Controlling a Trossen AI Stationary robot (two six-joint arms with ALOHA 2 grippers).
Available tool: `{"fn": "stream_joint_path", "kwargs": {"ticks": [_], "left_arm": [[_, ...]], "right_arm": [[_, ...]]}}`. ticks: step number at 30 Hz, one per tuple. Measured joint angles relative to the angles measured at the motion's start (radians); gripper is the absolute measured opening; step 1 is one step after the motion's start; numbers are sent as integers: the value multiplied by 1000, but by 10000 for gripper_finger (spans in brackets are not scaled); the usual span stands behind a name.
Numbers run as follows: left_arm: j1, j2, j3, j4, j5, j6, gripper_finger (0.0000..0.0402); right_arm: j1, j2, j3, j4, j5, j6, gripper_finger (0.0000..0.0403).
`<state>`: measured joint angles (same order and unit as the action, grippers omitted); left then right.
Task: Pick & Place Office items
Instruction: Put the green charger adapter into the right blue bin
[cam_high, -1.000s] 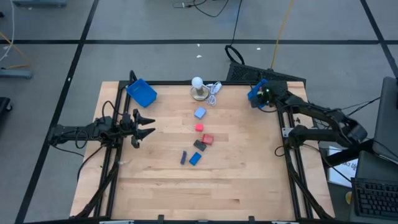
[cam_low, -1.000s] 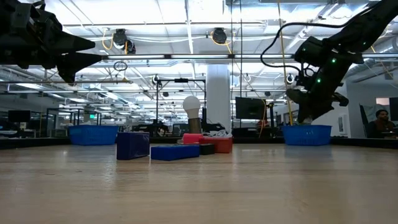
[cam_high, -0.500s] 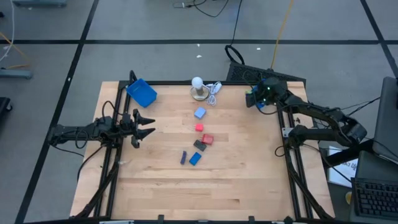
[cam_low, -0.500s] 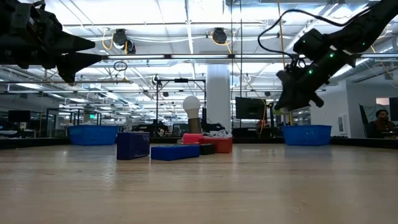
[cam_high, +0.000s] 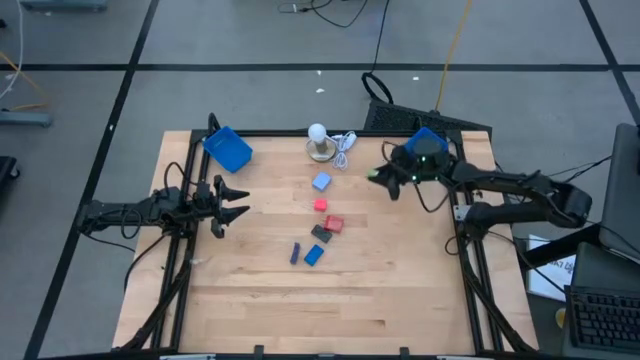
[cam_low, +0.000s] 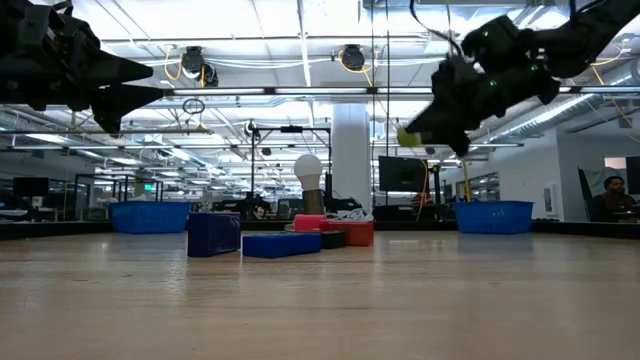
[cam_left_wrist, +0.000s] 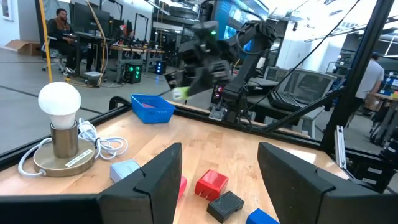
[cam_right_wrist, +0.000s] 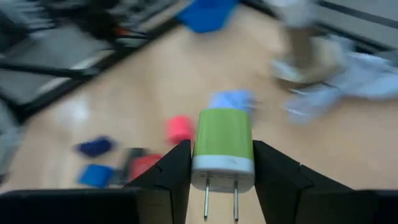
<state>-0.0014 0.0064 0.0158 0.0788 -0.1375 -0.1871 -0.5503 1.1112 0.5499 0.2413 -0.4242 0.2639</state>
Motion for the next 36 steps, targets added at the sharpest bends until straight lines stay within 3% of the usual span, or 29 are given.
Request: {"fn": "stream_joint_path", "kwargs": {"ticks": [10,17,36], "left_arm": [[0,0,0,0,0,0,214],[0,0,0,0,0,0,214],[0,0,0,0,0,0,214]], "right_arm": [[328,118,0,281,-26,34,129],[483,210,0,357,-27,-3,129],[523,200,0,263,-14,-208,129]]}}
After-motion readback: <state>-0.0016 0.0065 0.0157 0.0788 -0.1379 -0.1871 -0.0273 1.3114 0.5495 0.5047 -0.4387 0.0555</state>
